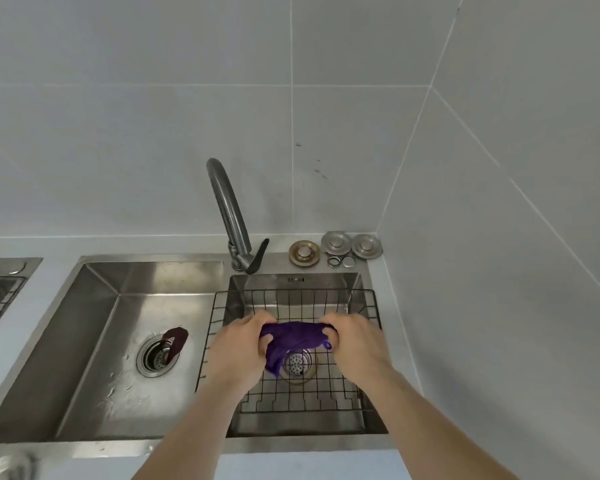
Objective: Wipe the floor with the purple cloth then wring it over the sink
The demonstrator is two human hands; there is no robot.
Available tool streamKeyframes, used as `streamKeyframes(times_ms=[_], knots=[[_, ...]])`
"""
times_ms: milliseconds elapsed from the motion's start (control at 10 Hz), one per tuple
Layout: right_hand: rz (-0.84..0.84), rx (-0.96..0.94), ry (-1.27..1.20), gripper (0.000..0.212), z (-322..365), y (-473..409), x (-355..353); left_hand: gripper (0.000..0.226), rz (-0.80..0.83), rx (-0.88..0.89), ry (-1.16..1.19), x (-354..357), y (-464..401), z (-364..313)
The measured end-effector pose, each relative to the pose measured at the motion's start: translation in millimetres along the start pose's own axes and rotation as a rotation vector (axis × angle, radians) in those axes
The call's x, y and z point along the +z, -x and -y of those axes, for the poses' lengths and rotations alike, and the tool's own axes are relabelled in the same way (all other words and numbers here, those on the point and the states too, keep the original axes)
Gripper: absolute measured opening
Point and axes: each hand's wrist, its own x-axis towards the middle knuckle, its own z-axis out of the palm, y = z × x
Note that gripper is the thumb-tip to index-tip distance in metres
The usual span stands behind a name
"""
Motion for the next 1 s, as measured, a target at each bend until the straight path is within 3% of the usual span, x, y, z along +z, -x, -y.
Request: streamKeyframes(times_ms=[200, 500, 600, 1000], knots=[[0.108, 0.014, 0.049, 0.038, -21, -29, 41, 0.038, 0.102, -0.051, -0.049, 42, -26, 17], [0.484, -0.007, 0.139, 0.067, -45, -31, 98, 0.074, 0.501, -0.035, -0.213, 104, -29, 37], [0.555, 0.008, 0.147, 0.066, -53, -29, 111, 0.073, 0.494, -0.033, -0.232, 112, -31, 39], [0.407, 0.052, 0.099, 0.060, -36, -15, 74, 0.073, 0.429, 0.009, -0.196, 73, -14, 33]])
